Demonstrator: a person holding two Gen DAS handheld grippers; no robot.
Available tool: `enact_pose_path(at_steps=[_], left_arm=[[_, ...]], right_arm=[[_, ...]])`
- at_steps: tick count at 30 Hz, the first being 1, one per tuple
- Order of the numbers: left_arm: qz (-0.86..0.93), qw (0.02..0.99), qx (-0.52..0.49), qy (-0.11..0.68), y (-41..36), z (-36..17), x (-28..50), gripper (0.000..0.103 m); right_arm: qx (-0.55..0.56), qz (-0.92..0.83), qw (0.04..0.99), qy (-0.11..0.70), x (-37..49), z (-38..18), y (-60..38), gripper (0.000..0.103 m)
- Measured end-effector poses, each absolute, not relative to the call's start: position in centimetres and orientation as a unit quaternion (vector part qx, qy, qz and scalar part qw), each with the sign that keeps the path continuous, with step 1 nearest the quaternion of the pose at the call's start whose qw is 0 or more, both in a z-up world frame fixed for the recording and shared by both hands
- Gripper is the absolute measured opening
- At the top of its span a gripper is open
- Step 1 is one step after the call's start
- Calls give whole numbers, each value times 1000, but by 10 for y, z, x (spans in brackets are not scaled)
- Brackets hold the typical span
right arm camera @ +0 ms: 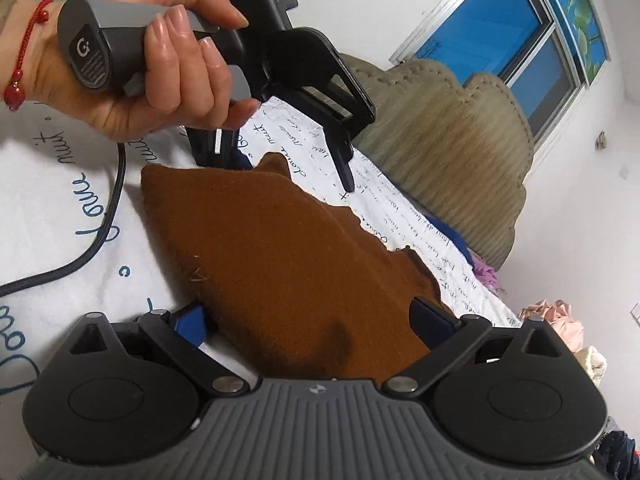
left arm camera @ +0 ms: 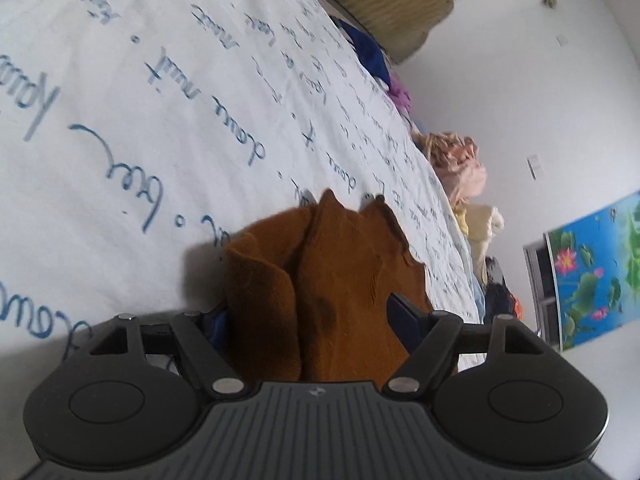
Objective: Fold small clothes
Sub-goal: 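Grasp the folded sweater with the right tool and lift it while the left tool holds its edge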
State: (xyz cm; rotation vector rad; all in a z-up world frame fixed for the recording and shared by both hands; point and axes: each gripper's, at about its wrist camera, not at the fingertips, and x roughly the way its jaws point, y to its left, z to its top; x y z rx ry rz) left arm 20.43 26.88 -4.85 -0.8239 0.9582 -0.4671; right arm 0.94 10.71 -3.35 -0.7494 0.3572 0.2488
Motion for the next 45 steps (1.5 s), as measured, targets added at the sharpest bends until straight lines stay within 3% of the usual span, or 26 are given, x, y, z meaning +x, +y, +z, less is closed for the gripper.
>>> enact_pose_path(at_steps=[5, 9, 11, 14, 16, 18, 34, 45], left_arm=[[-238, 789, -345, 450, 246, -46, 218, 77], [-236, 795, -328, 453, 233, -44, 229, 73], [-218, 806, -301, 461, 225, -42, 231, 38], [-198, 809, -293, 470, 223, -43, 231, 15], [-181, 810, -294, 474, 222, -42, 230, 12], [-165, 820, -276, 474, 218, -35, 225, 11], [-94, 883, -128, 441, 130, 65, 192, 11], [-86, 897, -74, 426, 68, 95, 177, 11]], right_arm=[[-352, 120, 912, 173, 22, -32, 111, 93], [-354, 134, 909, 174, 28, -33, 113, 74], [-358, 144, 906, 175, 29, -35, 115, 60], [-366, 158, 900, 178, 27, -36, 119, 35], [-373, 164, 896, 179, 27, -38, 120, 20], [-374, 170, 894, 177, 24, -38, 121, 15], [-343, 137, 923, 111, -17, 5, 69, 11], [-310, 94, 940, 110, -24, 24, 14, 11]])
